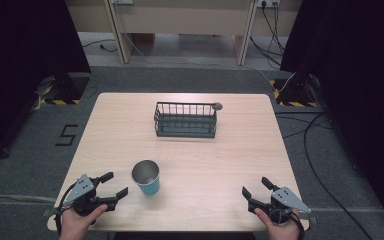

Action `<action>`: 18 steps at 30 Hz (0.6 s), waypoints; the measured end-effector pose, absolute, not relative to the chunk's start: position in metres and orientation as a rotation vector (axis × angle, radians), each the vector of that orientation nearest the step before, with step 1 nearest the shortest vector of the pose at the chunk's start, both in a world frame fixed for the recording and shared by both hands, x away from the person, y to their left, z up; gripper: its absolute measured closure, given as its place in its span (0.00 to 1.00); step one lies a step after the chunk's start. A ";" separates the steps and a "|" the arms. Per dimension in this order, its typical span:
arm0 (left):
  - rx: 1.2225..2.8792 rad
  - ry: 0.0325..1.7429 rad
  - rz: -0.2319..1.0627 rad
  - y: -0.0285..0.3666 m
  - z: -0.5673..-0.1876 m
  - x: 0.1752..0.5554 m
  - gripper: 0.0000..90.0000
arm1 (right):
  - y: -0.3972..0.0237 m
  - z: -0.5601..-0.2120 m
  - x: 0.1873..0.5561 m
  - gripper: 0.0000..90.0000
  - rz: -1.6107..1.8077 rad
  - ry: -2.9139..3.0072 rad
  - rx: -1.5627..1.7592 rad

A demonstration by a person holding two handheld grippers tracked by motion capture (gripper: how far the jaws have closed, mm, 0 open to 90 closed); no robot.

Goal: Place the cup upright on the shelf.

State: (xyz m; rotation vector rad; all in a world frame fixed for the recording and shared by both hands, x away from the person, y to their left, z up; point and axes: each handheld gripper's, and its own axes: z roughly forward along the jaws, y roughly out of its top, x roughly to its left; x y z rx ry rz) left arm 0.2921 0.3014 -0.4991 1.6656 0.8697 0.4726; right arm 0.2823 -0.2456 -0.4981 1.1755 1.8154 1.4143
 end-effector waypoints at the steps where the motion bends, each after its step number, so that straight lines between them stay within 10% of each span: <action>1: 1.667 0.867 0.470 0.301 -0.499 0.292 0.16 | -0.245 -0.498 0.283 0.21 1.413 1.817 1.169; 18: 1.701 0.790 0.425 0.278 -0.495 0.303 0.16 | -0.243 -0.500 0.288 0.20 1.402 1.822 1.180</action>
